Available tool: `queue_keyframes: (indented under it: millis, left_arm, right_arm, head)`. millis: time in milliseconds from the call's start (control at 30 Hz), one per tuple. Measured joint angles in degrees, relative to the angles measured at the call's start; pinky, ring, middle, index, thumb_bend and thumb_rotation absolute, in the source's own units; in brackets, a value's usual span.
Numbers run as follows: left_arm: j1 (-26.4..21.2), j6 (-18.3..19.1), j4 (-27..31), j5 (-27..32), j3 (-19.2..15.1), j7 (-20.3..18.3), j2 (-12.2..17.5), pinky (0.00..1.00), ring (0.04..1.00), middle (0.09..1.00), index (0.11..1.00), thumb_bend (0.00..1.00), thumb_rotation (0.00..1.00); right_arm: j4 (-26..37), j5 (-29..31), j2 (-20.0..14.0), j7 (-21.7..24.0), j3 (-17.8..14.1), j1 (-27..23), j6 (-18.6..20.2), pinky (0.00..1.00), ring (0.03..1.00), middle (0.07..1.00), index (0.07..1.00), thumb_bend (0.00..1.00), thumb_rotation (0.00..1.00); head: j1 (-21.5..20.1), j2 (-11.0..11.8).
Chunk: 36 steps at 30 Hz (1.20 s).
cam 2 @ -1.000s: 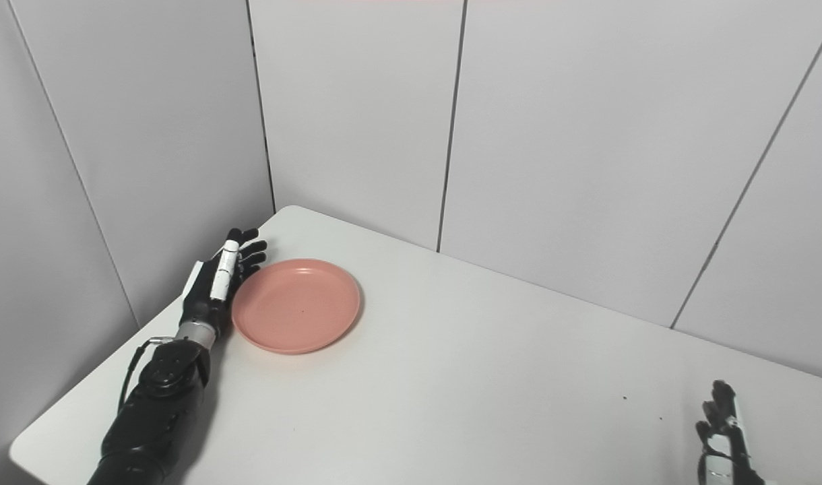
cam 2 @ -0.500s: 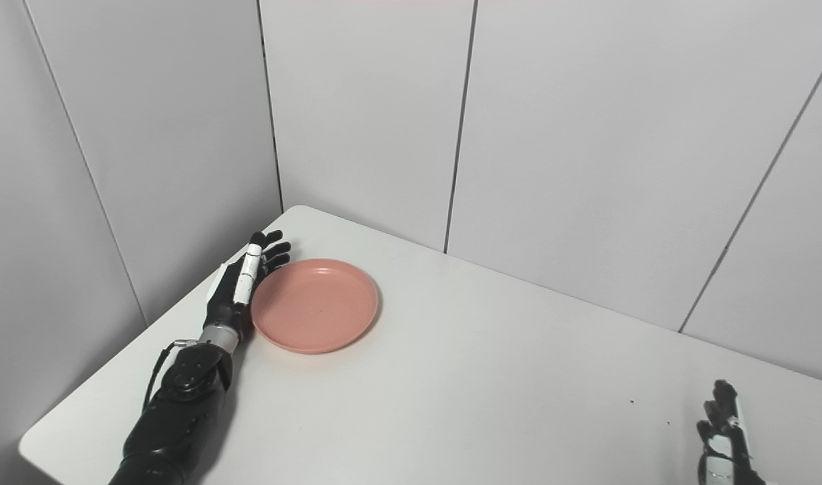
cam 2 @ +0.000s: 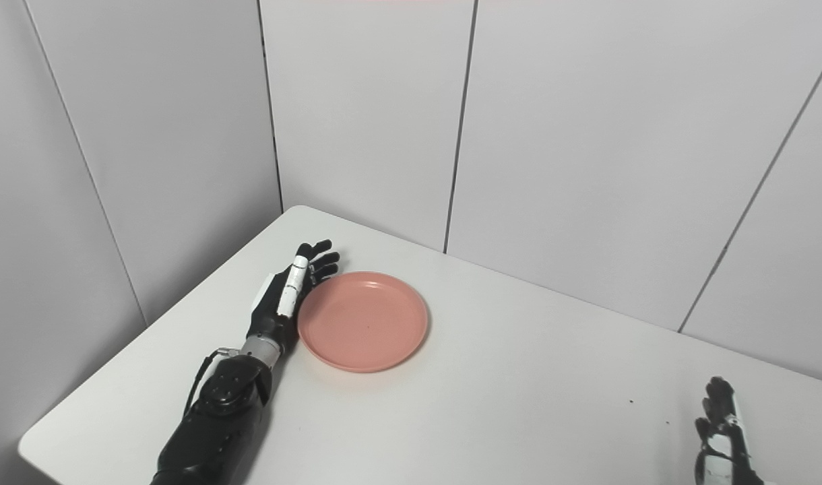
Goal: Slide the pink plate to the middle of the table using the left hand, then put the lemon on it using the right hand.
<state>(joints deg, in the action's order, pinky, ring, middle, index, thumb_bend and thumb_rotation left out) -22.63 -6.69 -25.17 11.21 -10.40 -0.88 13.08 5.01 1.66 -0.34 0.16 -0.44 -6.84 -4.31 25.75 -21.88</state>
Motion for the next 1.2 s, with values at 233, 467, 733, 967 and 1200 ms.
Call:
queue_keyframes:
  millis: [233,467,733,967,1200]
  left_arm:
    - [-0.39,0.53,0.16,-0.94,1.5,0.03,-1.09,0.89,0.876,0.857,0.849,0.59,1.0]
    - [-1.02,0.18,0.11,-1.55,3.27,-0.22,-2.86,0.86,0.867,0.86,0.848,0.6,1.0]
    - [-0.91,1.65,2.06,-1.45,4.77,-1.05,-5.57,0.89,0.875,0.866,0.856,0.63,1.0]
    - [-0.86,3.17,2.91,-0.36,5.86,-3.91,-6.29,0.91,0.886,0.876,0.872,0.63,1.0]
    - [-0.18,3.93,4.44,0.77,6.21,-5.94,-8.22,0.89,0.884,0.866,0.854,0.63,1.0]
  right_arm:
    - [1.22,-0.26,0.86,-0.91,0.12,0.0,1.8,1.0,0.983,0.956,0.93,0.45,1.0]
    - [2.47,0.07,1.54,-0.82,0.81,0.05,1.85,1.0,0.997,0.965,0.936,0.42,1.0]
    - [-0.78,-2.61,1.74,-1.52,0.92,0.14,1.34,0.98,0.942,0.92,0.895,0.51,1.0]
    - [-4.08,-5.52,2.95,-3.2,2.18,-0.23,-0.59,0.96,0.944,0.927,0.896,0.57,1.0]
    - [-5.17,-8.05,4.59,-4.79,2.92,-1.35,-0.75,0.94,0.928,0.926,0.892,0.66,0.97]
  head:
    - [-4.03,-1.4]
    - [-9.04,-3.33]
    - [-18.11,-6.33]
    - [-26.28,-8.35]
    - [-33.31,-9.67]
